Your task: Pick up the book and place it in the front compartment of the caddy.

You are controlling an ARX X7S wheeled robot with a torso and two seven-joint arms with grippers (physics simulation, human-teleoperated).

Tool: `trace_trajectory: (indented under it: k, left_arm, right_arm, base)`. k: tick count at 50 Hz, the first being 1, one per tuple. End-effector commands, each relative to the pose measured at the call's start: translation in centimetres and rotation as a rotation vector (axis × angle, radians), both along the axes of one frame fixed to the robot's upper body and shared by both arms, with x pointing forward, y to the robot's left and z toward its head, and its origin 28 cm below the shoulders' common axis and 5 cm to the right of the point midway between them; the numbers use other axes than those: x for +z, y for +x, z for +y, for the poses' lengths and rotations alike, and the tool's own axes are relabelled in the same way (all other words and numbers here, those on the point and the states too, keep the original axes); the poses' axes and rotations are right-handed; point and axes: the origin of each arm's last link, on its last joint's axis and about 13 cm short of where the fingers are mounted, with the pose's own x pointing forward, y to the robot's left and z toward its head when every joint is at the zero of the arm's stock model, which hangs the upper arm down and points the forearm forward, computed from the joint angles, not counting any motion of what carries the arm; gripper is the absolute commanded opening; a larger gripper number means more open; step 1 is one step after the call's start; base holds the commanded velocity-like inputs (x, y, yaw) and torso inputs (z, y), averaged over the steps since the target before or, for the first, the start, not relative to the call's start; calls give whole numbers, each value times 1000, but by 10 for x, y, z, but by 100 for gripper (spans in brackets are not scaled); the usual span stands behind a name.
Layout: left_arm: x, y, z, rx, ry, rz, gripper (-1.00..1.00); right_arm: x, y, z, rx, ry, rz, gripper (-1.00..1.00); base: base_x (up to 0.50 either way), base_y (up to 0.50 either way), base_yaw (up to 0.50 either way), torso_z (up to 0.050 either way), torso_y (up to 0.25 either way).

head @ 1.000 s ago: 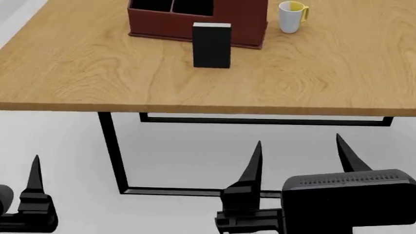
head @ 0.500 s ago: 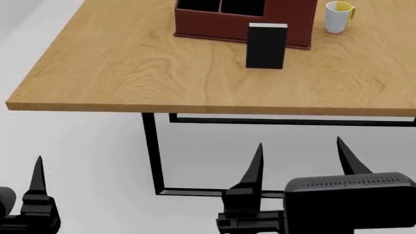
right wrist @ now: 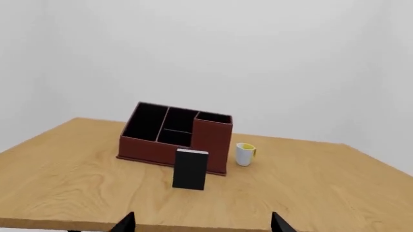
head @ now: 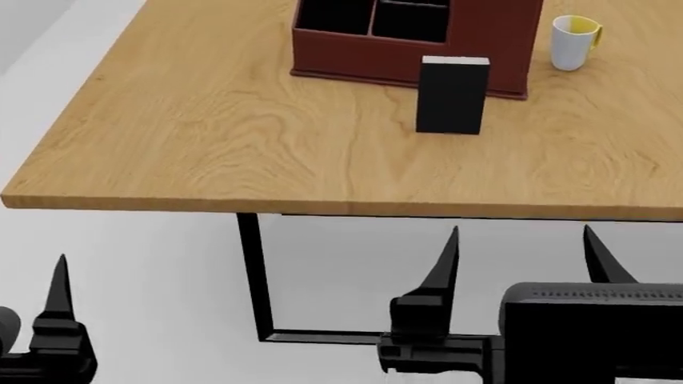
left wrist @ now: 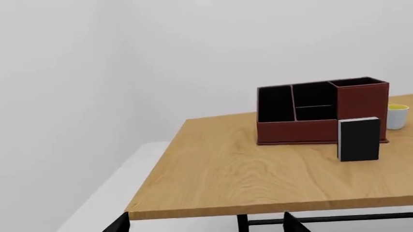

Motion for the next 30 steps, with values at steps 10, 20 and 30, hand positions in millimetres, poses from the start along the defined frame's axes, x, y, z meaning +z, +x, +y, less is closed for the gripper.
trace_trajectory:
  k: [10,20,30]
  left_arm:
    - [4,-1,1,-1,-8,-9,100]
    - [10,-2,1,-2,-11,-27,100]
    - [10,-3,1,-4,-10,-32,100]
  right_arm:
    - [6,0,0,7,1,-14,100]
    - [17,-3,-2,-2,-24,-49,100]
    - [20,-4,-1,0,-28,-57,100]
  base:
    - [500,0,0,0,0]
    - [500,0,0,0,2]
    - [500,1,0,0,2]
